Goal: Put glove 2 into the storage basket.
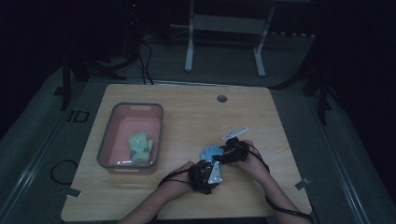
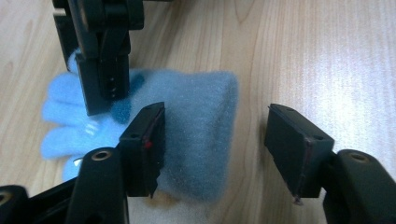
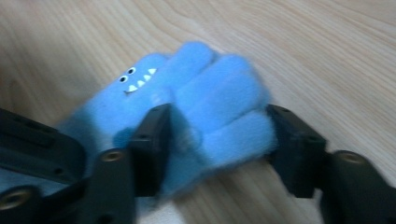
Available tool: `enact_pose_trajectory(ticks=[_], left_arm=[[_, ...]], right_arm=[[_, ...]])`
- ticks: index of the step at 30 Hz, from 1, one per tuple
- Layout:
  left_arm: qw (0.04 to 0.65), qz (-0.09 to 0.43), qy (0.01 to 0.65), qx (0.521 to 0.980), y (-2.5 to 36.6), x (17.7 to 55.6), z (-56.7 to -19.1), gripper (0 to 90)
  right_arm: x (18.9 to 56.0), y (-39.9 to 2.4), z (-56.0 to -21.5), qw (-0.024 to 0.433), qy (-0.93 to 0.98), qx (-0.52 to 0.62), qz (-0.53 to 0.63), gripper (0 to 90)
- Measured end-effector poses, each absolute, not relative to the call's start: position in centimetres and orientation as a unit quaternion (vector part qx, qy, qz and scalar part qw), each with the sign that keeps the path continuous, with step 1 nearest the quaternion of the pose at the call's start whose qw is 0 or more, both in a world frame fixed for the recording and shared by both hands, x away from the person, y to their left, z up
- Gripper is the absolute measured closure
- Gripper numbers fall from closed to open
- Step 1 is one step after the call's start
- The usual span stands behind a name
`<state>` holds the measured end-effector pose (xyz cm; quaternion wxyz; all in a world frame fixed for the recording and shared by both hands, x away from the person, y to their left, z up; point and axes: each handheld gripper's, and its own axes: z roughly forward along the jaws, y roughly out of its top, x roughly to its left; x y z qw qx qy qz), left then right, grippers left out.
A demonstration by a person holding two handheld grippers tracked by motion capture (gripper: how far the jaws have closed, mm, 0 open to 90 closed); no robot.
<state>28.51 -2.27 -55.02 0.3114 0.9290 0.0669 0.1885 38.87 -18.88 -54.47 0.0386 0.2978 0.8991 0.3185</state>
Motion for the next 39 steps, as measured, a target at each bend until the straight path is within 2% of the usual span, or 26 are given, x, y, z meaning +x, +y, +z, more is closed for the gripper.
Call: enact_pose_trajectory(ticks=[5, 9, 12, 16, 25, 39], left_arm=[[0.305, 0.203, 0.080, 0.927, -2.3, 29.0, -55.1, 57.9], [0.305, 0.191, 0.087, 0.929, -2.4, 29.4, -54.7, 69.1], [0.302, 0.182, 0.086, 0.932, -2.3, 29.6, -54.3, 73.1], [0.296, 0.171, 0.081, 0.936, -2.2, 29.7, -53.7, 74.0], [0.292, 0.172, 0.087, 0.937, -1.0, 29.5, -52.0, 74.0], [0.289, 0.192, 0.101, 0.932, 1.9, 29.1, -48.4, 74.1]], right_arm=[[38.7, -18.6, -54.4, 0.017, 0.902, 0.293, 0.318, 66.2], [38.7, -18.4, -54.4, 0.006, 0.900, 0.299, 0.316, 73.1], [38.6, -18.3, -54.3, 0.003, 0.899, 0.302, 0.317, 74.9], [38.9, -18.5, -54.0, -0.014, 0.894, 0.309, 0.324, 75.6], [38.8, -17.8, -52.8, -0.020, 0.891, 0.304, 0.338, 76.1], [38.8, -15.4, -49.1, -0.011, 0.885, 0.287, 0.367, 76.3]])
